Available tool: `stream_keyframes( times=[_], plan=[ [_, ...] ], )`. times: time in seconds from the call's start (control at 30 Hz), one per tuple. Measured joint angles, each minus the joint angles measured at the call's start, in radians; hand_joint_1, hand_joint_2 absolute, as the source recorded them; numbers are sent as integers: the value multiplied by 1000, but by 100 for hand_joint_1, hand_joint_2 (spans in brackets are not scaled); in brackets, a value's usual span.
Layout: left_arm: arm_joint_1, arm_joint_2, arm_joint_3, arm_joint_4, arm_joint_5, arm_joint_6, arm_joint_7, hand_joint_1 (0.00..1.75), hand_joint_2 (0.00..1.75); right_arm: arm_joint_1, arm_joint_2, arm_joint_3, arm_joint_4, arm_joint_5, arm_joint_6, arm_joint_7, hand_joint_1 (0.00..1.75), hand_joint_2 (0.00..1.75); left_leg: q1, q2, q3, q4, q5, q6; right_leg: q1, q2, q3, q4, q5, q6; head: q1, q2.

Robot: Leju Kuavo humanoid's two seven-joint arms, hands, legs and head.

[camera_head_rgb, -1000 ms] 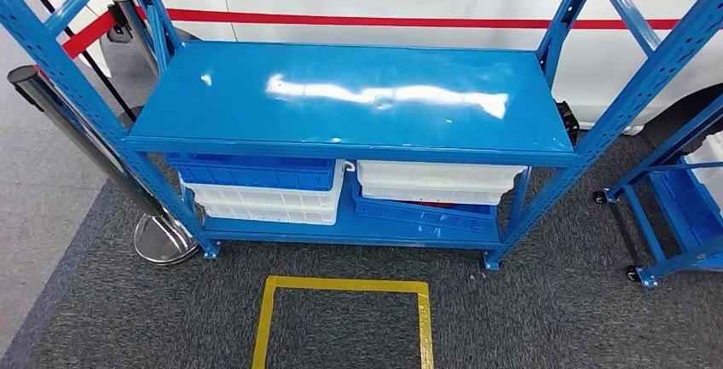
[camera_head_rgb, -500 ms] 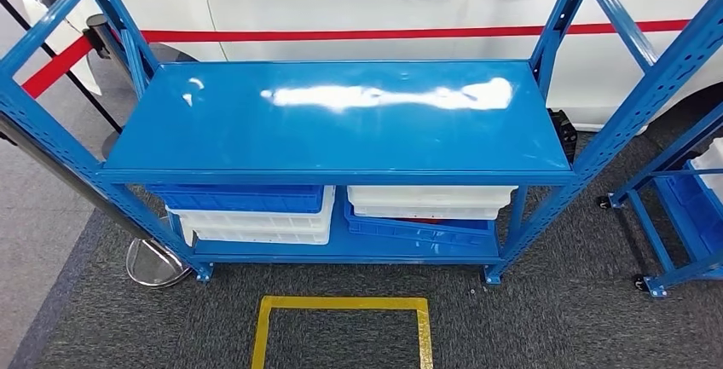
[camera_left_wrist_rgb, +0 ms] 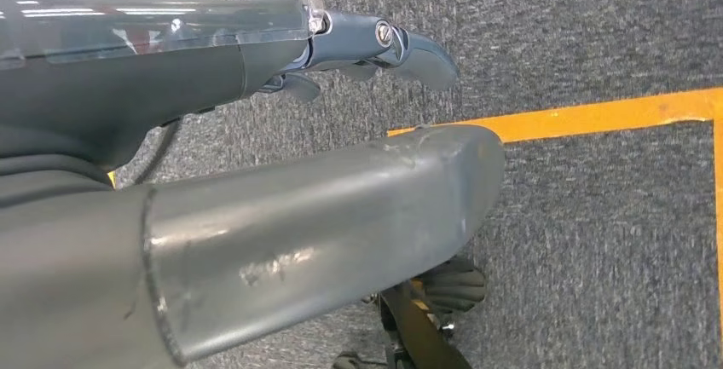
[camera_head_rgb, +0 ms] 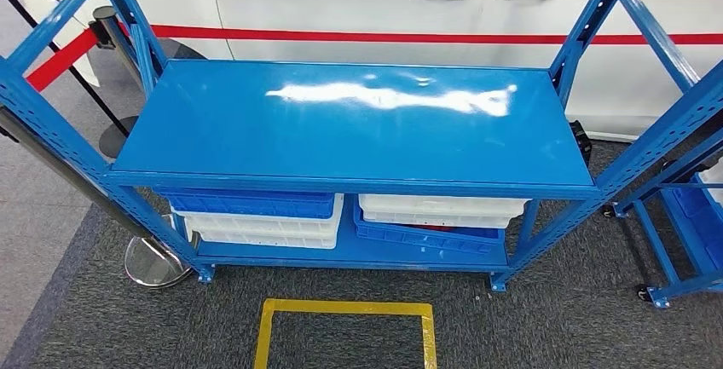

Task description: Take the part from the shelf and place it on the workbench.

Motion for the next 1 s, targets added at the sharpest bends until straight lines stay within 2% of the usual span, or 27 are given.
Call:
stream_keyframes(
  times=[0.03,0.1,0.13,0.23,0.27,0.33,0.4,0.43,0.47,0.5,0.57,0.6,0.63,0.7,0.83,0.9,0.93,0.97,1.0],
  plan=[
    [0,0,0,0,0,0,0,0,0,0,0,0,0,0,0,0,0,0,0,0,1,0,-1,0,0,0,7,-17,12,-1,0,0],
    [0,0,0,0,0,0,0,0,0,0,0,0,0,0,-1,1,0,0,0,0,2,0,-1,0,0,0,10,-23,16,-1,0,0],
    [0,0,0,0,0,0,1,0,0,0,0,0,0,1,-2,1,0,0,0,-1,5,0,-3,-2,1,0,31,-71,34,-6,0,0],
    [-1,-1,0,0,0,0,2,0,0,-3,1,-2,0,3,-6,2,0,0,-3,-2,13,0,-10,-28,8,-1,91,-218,90,-30,0,0],
    [-1,-1,0,0,-1,0,2,0,0,-3,1,-2,0,3,-6,3,0,0,-4,-1,10,10,-20,-37,8,-1,91,-225,94,-38,0,0],
    [-1,-2,0,0,-1,0,2,0,0,-3,3,-4,0,3,-6,3,0,87,-1,0,-23,89,-72,-47,2,-4,94,-232,98,-48,-4,0],
    [0,-1,0,0,-1,0,2,0,0,-2,3,-6,0,3,-6,3,0,175,2,0,-86,230,-141,-56,4,-4,93,-232,98,-51,-8,0],
    [0,0,0,0,-1,0,3,0,0,-2,3,-7,0,4,-6,3,0,175,2,0,-110,282,-158,-58,4,-5,93,-232,98,-51,-8,0],
    [1,0,0,0,0,0,4,0,0,-2,3,-8,0,5,-6,3,0,175,3,0,-117,298,-154,-59,5,-5,94,-232,98,-50,-8,0],
    [2,0,0,0,0,0,4,0,0,-2,3,-9,0,6,-6,3,0,175,3,0,-104,270,-129,-58,5,-4,95,-231,97,-50,-8,0],
    [1,0,0,0,0,0,6,0,0,-2,3,-9,0,9,-6,3,0,175,3,1,-33,123,-55,-53,5,-4,100,-230,94,-46,-8,0],
    [0,1,0,0,0,-1,7,0,0,-2,4,-9,0,10,-7,3,0,175,3,0,0,53,-28,-51,9,-3,101,-228,91,-44,-7,0],
    [-1,1,1,0,0,-1,8,0,0,-3,3,-9,0,12,-8,4,0,175,3,0,21,7,-15,-49,12,-3,100,-226,89,-45,-6,0],
    [-1,0,1,0,0,-1,12,0,0,-3,3,-9,0,15,-14,12,0,175,2,-1,28,-14,-11,-46,18,-3,97,-223,88,-47,-4,0],
    [0,0,2,0,0,0,20,0,0,-3,4,-13,0,14,-34,22,0,0,-5,-1,26,-12,-12,-35,12,-3,99,-229,92,-40,-2,0],
    [0,0,4,0,0,5,21,0,0,-4,4,-17,0,14,-34,22,0,0,-7,-1,26,-12,-13,-32,10,-2,99,-230,93,-35,-3,0],
    [0,0,4,0,0,7,21,0,44,-4,4,-19,0,14,-35,22,0,0,-8,-1,26,-11,-13,-31,10,-2,99,-231,94,-33,-3,0],
    [-1,0,5,0,0,10,21,0,87,-4,4,-21,0,14,-35,22,0,44,-8,-1,26,-11,-13,-30,9,-2,99,-231,94,-31,-3,0],
    [-1,0,5,0,-1,11,21,0,116,-4,4,-22,0,14,-35,22,0,58,-9,-1,25,-10,-13,-30,9,-2,99,-231,94,-30,-3,0]
  ],
)
